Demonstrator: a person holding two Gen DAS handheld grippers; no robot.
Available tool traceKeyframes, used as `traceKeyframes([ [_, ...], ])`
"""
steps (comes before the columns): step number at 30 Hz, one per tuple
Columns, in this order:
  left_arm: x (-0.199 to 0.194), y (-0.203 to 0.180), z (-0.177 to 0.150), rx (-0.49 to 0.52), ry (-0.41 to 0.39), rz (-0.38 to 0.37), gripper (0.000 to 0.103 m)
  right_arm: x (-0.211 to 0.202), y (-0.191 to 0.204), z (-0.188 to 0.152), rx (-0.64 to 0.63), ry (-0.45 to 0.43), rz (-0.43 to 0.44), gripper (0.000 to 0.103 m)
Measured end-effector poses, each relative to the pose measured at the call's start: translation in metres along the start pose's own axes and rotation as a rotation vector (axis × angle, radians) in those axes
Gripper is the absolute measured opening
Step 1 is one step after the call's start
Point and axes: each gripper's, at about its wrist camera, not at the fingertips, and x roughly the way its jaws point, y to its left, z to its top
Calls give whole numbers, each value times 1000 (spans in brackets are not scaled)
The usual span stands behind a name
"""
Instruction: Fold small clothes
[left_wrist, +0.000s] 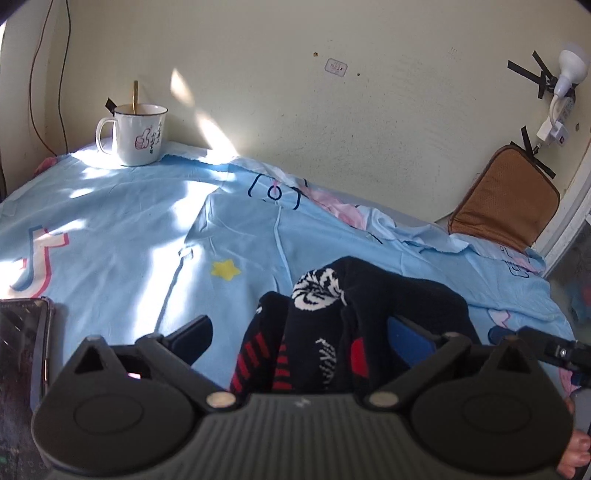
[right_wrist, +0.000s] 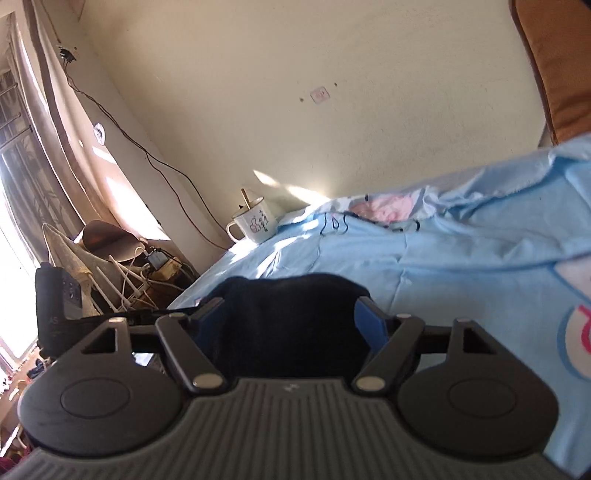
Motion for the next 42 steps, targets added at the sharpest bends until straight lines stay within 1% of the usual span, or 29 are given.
traceKeyframes([
  [3, 3, 19, -3, -79, 51, -112, 103, 10, -12, -13, 84, 50, 11, 80],
  [6, 9, 32, -10, -142, 89, -180, 103, 25, -16, -18, 151, 96, 64, 80],
  [8, 14, 40, -16, -184, 121, -236, 103, 39, -12, -19, 140, 122, 66, 85],
  [10, 20, 44, -23, -216, 137, -272, 103, 51, -2, -20, 71, 135, 48, 87],
  [11, 19, 42, -27, -205, 116, -273, 103, 58, 4, -21, 40, 129, 39, 88],
  [13, 19, 34, -30, -155, 93, -252, 102, 69, 8, -20, 17, 123, 40, 88],
  [14, 20, 30, -31, -144, 85, -242, 102, 74, 8, -16, 24, 124, 34, 85],
  [15, 20, 26, -31, -129, 80, -226, 100, 77, 7, -14, 30, 127, 25, 77],
  [16, 21, 22, -30, -117, 80, -209, 95, 77, 8, -12, 28, 124, 24, 73],
  [17, 22, 19, -28, -111, 85, -201, 93, 74, 9, -10, 10, 112, 31, 65],
  [18, 23, 17, -26, -120, 93, -213, 91, 72, 12, -9, -13, 100, 33, 60],
  [20, 27, 13, -21, -130, 99, -234, 91, 64, 17, -6, -78, 56, 28, 57],
  [21, 30, 9, -17, -134, 94, -247, 89, 60, 17, -3, -99, 29, 14, 55],
  [22, 32, 6, -11, -133, 90, -265, 86, 57, 15, 1, -102, 8, 7, 55],
  [23, 36, 1, -4, -130, 85, -280, 85, 54, 10, 7, -90, -8, 6, 55],
  [25, 44, -12, 13, -115, 72, -305, 84, 49, -4, 22, -66, -37, 10, 55],
  [27, 56, -29, 32, -81, 66, -315, 84, 46, -13, 40, -59, -72, -11, 55],
  [29, 73, -45, 51, -55, 82, -324, 84, 44, -29, 58, -14, -81, -31, 55],
  [32, 109, -68, 69, -18, 144, -314, 84, 48, -64, 73, 94, -62, -57, 55],
  [35, 158, -86, 77, 17, 227, -272, 84, 68, -116, 83, 264, -4, -80, 55],
  [36, 172, -90, 81, 27, 237, -266, 84, 76, -136, 89, 326, 6, -73, 55],
  [37, 185, -94, 88, 25, 239, -270, 86, 81, -149, 95, 360, 3, -56, 55],
  [39, 205, -101, 104, 9, 241, -270, 90, 93, -168, 112, 398, -7, -42, 54],
  [42, 232, -107, 124, 14, 224, -239, 92, 112, -185, 132, 384, -37, -64, 54],
])
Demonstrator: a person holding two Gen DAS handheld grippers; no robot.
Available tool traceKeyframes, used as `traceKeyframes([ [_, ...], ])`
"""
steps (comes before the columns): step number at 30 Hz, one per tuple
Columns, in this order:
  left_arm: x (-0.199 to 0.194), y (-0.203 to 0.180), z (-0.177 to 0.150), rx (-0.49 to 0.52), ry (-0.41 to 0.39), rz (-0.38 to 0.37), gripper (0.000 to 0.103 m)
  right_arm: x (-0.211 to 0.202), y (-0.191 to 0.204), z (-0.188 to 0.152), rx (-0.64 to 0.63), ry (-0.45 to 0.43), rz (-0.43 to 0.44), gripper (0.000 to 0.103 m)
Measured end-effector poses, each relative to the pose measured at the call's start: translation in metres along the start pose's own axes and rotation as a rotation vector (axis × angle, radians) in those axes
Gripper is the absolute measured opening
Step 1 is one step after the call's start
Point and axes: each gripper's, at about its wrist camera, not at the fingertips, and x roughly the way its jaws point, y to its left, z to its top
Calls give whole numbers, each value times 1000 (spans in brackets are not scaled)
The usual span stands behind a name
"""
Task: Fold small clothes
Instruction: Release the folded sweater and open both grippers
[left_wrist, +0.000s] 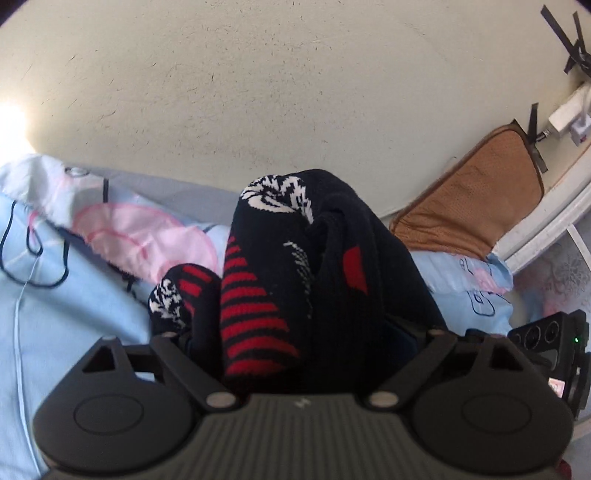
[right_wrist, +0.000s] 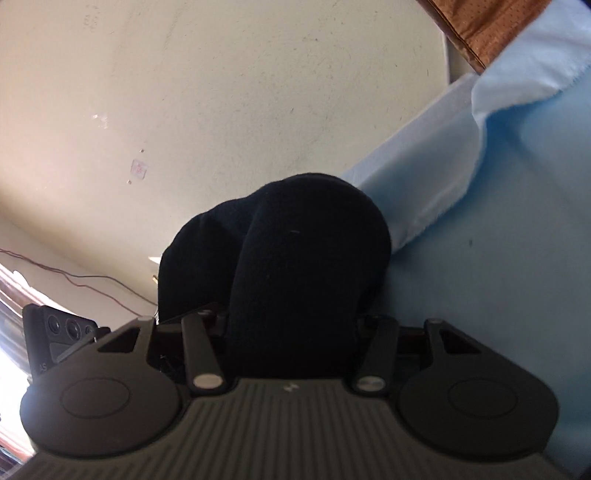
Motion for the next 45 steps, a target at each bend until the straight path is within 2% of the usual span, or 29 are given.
traceKeyframes([
  [3, 14, 9, 13, -22, -11, -17, 95, 12, -7, 11, -24, -26, 19, 53],
  [9, 13, 11, -2, -8, -77, -37, 99, 15, -9, 13, -38, -23, 33, 56],
  [13, -2, 7, -10, -19, -84, 15, 99, 6, -7, 12, -37, -22, 18, 61],
  [16, -29, 3, -21, -13, -126, 47, 98, -10, 2, 8, -75, -45, -42, 64],
  [19, -64, -1, -35, -1, -188, 74, 98, -28, 16, -7, -161, -90, -111, 71],
  [23, -96, -14, -66, 25, -226, 172, 98, -66, 31, -28, -238, -154, -166, 71],
  [27, -109, -32, -110, 92, -255, 292, 98, -92, 50, -65, -309, -203, -222, 71],
  [32, -106, -55, -161, 169, -269, 394, 98, -123, 54, -124, -373, -219, -315, 71],
  [38, -102, -71, -200, 204, -278, 453, 98, -152, 44, -168, -372, -242, -351, 71],
  [45, -106, -76, -224, 204, -286, 479, 98, -169, 39, -182, -365, -281, -360, 70],
])
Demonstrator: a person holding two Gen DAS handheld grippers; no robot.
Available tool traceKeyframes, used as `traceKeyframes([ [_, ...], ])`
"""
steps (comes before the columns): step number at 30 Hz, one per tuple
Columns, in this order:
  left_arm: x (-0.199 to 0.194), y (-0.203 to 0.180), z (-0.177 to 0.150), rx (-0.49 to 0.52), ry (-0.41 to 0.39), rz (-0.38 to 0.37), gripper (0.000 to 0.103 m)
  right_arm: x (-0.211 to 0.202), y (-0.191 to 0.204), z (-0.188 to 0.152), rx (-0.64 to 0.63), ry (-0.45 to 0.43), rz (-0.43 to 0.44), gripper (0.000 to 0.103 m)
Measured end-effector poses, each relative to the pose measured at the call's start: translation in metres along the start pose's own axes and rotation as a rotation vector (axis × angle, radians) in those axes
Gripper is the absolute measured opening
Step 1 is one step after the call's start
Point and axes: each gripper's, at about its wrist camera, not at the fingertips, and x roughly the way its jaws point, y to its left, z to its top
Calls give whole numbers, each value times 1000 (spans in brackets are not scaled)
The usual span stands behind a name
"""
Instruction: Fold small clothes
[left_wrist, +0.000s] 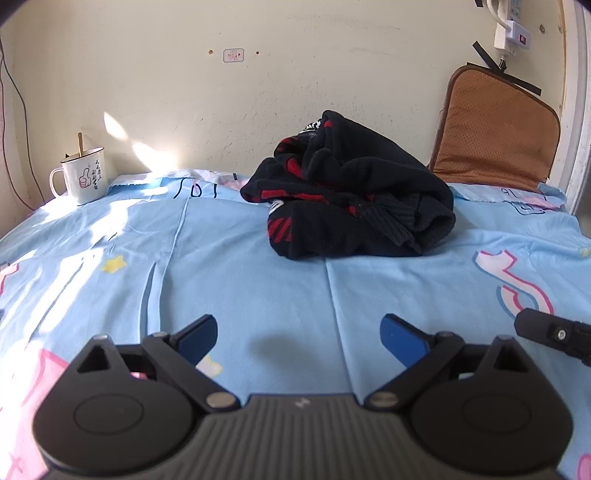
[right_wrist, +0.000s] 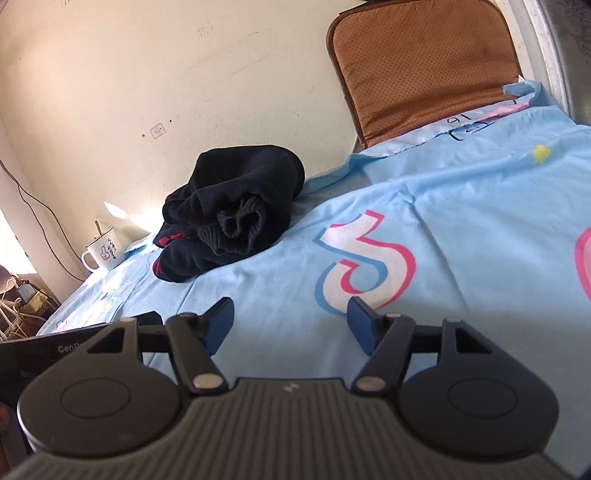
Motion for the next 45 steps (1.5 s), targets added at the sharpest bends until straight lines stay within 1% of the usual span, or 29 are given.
traceKeyframes([
  [4, -2, 0, -8, 6, 0, 20, 98, -6, -4, -2, 18, -19, 10, 70],
  [10, -6, 4, -9, -15, -28, 43, 99, -6, -4, -3, 16, -21, 19, 70],
  [17, -4, 6, -9, -23, -18, 57, 101, -4, -4, -3, 18, -17, 24, 71],
  [24, -2, 1, -10, -4, -7, 86, 103, -3, -4, -3, 22, -18, 26, 73],
  [29, 2, 2, -10, 3, 21, 75, 103, -2, -5, -3, 27, -19, 29, 75],
  [34, 0, -2, -12, 22, 9, 60, 103, -2, -6, -2, 41, -22, 35, 78],
  [38, 6, -8, -10, 49, 56, 96, 103, -1, -7, -2, 52, -24, 37, 79],
  [45, 7, -3, -11, 21, 59, 76, 103, -1, -9, -1, 62, -25, 43, 81],
])
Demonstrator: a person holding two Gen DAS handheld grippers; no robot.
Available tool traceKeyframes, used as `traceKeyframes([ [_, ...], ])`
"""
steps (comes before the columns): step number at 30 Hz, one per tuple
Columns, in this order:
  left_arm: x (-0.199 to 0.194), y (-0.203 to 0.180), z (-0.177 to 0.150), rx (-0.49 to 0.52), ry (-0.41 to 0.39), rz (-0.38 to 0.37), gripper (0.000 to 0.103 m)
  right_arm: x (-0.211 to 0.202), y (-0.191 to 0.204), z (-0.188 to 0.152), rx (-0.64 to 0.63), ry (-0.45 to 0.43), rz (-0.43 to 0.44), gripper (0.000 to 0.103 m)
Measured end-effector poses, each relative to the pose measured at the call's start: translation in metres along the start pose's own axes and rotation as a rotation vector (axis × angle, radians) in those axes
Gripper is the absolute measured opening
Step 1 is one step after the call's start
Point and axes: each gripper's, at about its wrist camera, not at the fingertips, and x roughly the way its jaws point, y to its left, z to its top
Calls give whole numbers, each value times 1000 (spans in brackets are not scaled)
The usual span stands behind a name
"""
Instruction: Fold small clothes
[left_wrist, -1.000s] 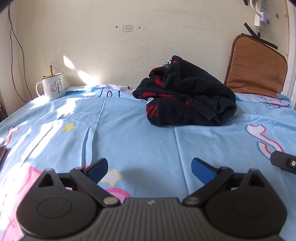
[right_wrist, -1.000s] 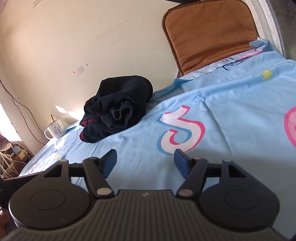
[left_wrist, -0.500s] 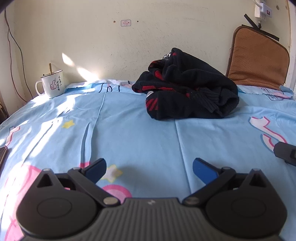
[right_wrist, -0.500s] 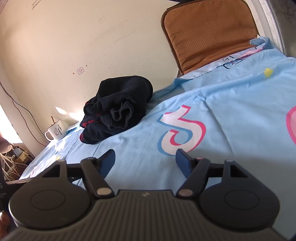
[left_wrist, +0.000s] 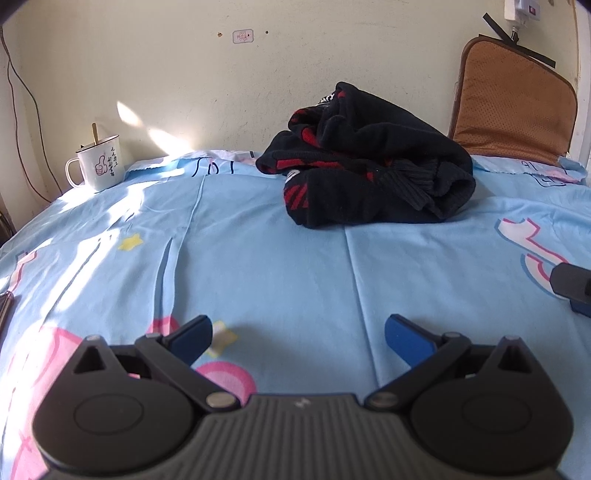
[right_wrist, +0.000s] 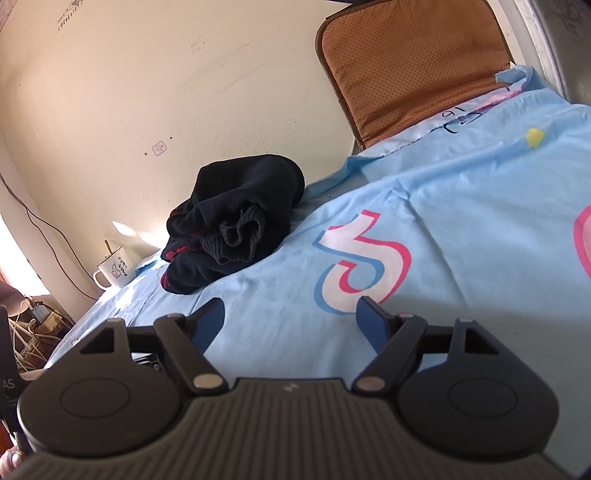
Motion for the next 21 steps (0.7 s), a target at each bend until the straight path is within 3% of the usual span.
traceKeyframes([
  [14, -1, -2, 0, 12, 4, 7, 103, 0, 0, 0, 1, 0, 0, 81],
  [21, -7, -3, -1, 20, -35, 32, 103, -1, 0, 1, 4, -5, -4, 81],
])
